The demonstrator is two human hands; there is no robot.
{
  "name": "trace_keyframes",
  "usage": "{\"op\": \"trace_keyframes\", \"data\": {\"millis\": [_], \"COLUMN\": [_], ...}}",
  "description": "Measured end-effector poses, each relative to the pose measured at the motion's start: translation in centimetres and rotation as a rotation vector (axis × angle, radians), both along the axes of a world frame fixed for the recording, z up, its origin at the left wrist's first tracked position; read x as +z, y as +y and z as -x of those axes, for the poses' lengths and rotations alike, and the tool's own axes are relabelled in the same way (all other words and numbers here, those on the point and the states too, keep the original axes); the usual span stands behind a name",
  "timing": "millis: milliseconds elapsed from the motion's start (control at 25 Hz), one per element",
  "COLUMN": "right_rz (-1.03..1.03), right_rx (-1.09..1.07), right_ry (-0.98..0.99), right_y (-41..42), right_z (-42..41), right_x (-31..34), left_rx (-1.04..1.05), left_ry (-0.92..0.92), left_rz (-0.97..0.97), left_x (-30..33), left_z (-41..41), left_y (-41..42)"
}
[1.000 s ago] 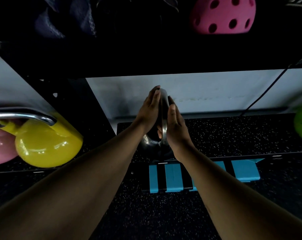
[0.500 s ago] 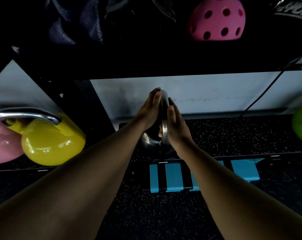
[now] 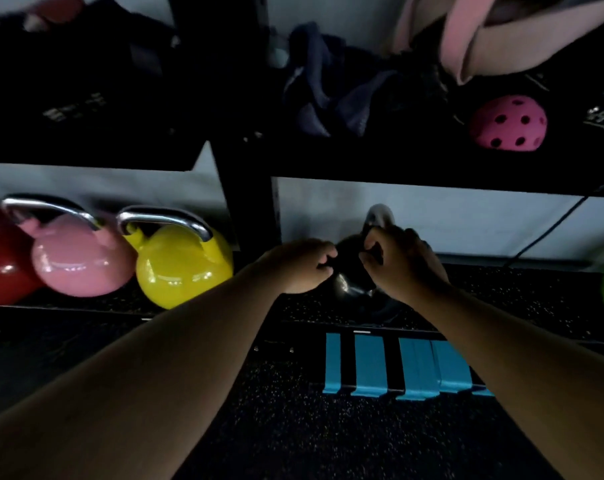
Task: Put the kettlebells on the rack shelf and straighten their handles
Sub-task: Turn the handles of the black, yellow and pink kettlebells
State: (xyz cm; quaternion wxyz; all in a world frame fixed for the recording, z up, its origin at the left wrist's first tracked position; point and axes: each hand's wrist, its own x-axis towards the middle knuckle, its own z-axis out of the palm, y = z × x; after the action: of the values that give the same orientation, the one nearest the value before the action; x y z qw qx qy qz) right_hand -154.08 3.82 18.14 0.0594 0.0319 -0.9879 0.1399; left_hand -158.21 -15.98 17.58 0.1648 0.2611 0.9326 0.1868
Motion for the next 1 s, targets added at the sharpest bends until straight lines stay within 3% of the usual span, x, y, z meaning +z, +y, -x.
{"op": "trace_keyframes", "data": {"millis": [200, 360, 560, 840, 1000], "right_rz": [0.034, 0.136, 0.224, 0.101, 0.160], "right_rx": [0.080, 0.030, 0.013, 0.036, 0.063], "right_ry": [-0.064, -0.078, -0.038, -0.127, -0.203], "right_y": [-8.8, -18.8, -25.9, -32.4, -32.5], "right_z": [0.5, -0.5, 2.6, 9.5, 11.0], "right_x": [0.3, 0.6, 0.2, -2.2, -3.8], "left_rx": [0.048, 0.063, 0.247, 0.370, 0.605], "left_ry": [0.178, 0.277, 0.414, 0.234, -0.018], "left_rz": [0.058, 0.227, 0.098, -0.019, -0.192], "left_x": [0.5, 1.6, 1.3, -2.0, -4.9], "left_z": [-1.7, -1.7, 2.0, 5.3, 6.4], "left_y": [-10.9, -23.2, -29.8, -29.8, -29.2]}}
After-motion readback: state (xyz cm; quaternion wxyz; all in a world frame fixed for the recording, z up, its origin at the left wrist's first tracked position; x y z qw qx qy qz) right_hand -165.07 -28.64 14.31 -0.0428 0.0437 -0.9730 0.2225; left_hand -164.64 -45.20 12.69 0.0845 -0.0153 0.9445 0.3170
